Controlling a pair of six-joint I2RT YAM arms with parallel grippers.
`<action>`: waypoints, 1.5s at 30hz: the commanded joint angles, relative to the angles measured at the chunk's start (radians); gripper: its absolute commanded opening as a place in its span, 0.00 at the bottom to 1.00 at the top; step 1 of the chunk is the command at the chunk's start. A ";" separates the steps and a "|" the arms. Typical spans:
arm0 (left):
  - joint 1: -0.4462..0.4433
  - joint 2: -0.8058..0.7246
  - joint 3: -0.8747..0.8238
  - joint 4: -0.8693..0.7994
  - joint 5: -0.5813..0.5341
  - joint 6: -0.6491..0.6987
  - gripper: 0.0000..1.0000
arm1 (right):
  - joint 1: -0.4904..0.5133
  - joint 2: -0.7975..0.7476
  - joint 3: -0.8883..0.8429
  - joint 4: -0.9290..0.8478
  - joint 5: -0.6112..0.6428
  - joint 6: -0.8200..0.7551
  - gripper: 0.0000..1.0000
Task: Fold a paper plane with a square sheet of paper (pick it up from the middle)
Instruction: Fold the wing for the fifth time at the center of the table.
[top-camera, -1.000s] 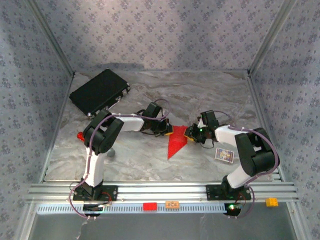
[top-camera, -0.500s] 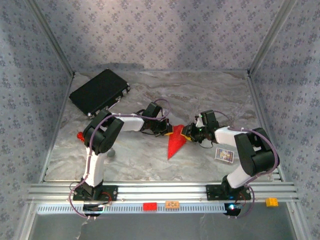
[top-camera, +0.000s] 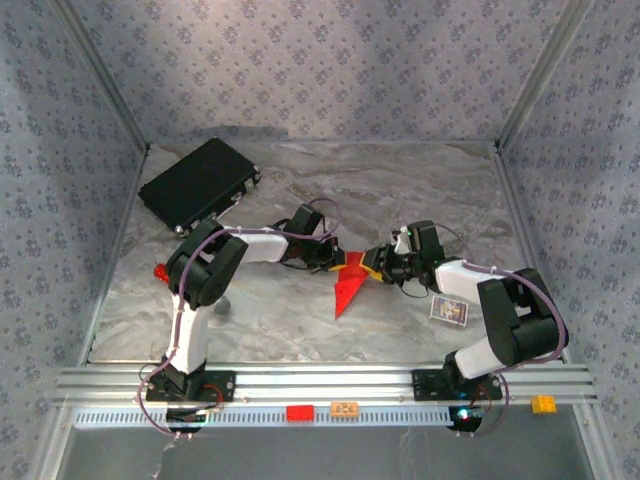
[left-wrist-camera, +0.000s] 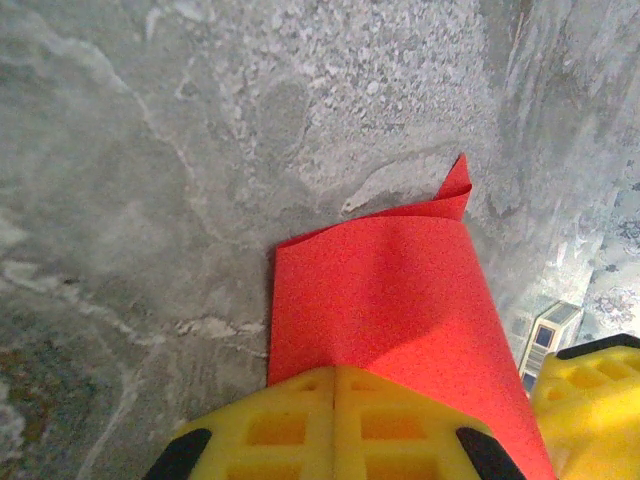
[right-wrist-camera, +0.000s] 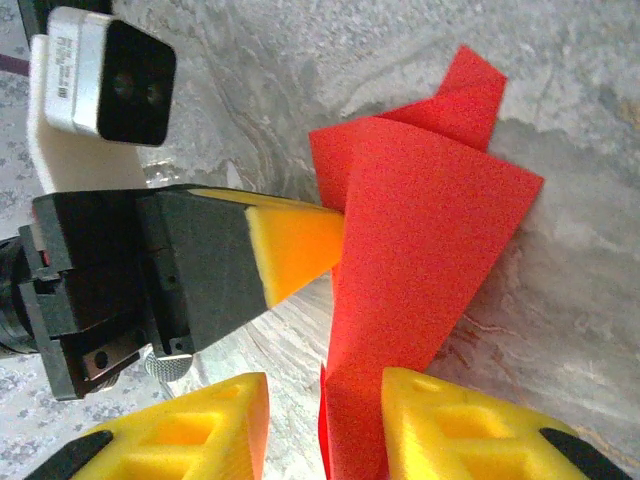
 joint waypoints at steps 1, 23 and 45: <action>-0.009 0.061 -0.017 -0.083 -0.039 0.014 0.02 | 0.011 -0.014 -0.023 0.006 -0.015 0.049 0.38; -0.011 0.059 -0.009 -0.077 -0.030 0.017 0.02 | -0.031 0.039 -0.016 0.064 -0.025 -0.003 0.31; -0.009 0.004 0.002 -0.054 -0.026 0.040 0.16 | -0.055 0.152 0.011 0.139 -0.076 -0.028 0.08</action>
